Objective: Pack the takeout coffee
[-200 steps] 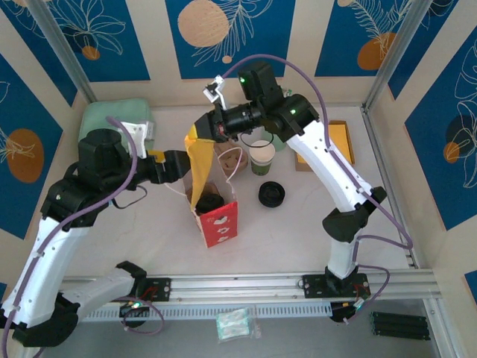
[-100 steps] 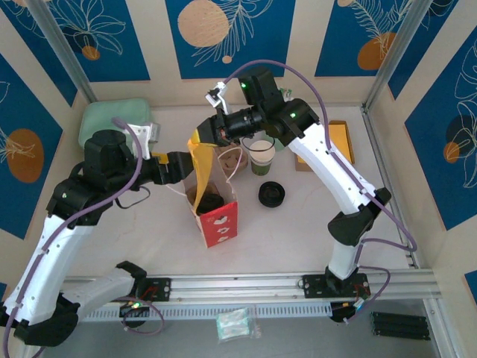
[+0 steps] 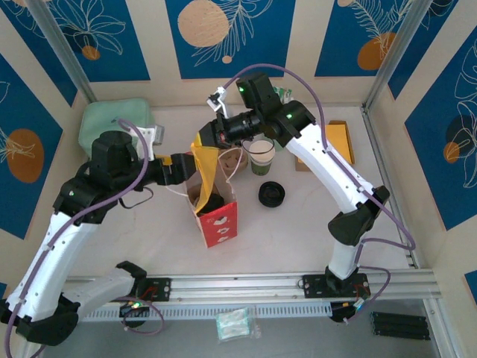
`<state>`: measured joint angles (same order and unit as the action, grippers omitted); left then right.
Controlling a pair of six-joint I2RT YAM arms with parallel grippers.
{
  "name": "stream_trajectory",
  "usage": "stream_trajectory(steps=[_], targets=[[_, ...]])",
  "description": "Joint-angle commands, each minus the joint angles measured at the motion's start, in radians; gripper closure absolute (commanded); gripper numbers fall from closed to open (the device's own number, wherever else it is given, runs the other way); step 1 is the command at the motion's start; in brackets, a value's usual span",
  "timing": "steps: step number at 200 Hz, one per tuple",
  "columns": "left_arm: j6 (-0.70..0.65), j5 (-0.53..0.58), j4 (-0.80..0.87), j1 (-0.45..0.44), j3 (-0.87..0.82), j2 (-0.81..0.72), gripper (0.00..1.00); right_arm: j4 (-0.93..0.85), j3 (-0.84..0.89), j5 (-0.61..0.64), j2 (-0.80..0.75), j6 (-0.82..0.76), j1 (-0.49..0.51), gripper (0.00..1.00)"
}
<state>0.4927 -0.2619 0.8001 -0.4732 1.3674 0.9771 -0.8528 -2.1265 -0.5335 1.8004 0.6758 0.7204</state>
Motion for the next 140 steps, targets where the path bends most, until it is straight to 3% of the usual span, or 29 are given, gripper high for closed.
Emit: stream_trajectory(steps=[1, 83, 140], targets=[[-0.005, -0.002, -0.013, 0.005, -0.009, 0.001, 0.01, -0.020, 0.018, 0.019, -0.033, -0.035, 0.008, 1.00], [-0.005, 0.001, -0.012, 0.005, 0.004, -0.001, 0.01, -0.088, -0.100, 0.059, -0.008, -0.074, 0.007, 1.00], [-0.007, 0.003, -0.008, 0.005, 0.006, -0.007, 0.01, -0.076, -0.062, 0.071, -0.014, -0.076, 0.011, 1.00]])
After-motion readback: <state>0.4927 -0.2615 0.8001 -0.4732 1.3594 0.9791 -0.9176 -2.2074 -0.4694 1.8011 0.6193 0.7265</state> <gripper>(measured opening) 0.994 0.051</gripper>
